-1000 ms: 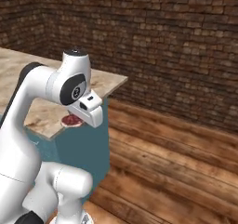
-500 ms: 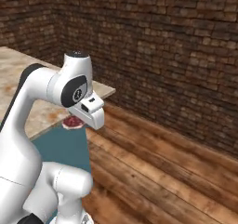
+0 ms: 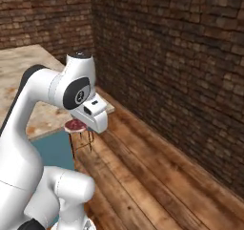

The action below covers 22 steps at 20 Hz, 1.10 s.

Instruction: Take the steak from the fridge and place it on the digital scale on the counter by the fridge. Wait a few seconds for a reading, then move it to the plate on the dining counter.

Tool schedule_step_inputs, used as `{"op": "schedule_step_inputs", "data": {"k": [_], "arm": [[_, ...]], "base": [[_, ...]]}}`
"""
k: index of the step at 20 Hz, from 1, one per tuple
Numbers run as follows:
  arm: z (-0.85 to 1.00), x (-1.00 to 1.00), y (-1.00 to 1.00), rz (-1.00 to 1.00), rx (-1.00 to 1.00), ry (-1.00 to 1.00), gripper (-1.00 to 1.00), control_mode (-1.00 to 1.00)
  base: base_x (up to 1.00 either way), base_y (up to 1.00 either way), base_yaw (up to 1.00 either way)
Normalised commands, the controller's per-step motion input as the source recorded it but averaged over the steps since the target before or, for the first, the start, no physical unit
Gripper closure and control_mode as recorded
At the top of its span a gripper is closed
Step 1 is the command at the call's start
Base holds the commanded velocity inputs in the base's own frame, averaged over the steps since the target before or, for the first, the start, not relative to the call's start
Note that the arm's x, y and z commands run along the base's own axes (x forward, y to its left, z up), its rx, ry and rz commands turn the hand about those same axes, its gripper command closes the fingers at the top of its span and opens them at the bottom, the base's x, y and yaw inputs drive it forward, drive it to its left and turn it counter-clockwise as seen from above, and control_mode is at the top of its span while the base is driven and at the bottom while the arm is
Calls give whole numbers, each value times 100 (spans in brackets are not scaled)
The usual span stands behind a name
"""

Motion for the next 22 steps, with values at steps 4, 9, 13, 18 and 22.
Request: {"op": "schedule_step_inputs", "data": {"k": [4, 9, 13, 18, 22], "arm": [[0, 0, 0, 0, 0, 0, 100, 100], [0, 0, 0, 0, 0, 0, 100, 100], [0, 0, 0, 0, 0, 0, 100, 100], [0, 0, 0, 0, 0, 0, 100, 100], [0, 0, 0, 0, 0, 0, 100, 100]], "base": [[60, -99, 50], [54, -96, 53], [53, -94, 55], [56, -87, 58], [55, -81, 61]]}}
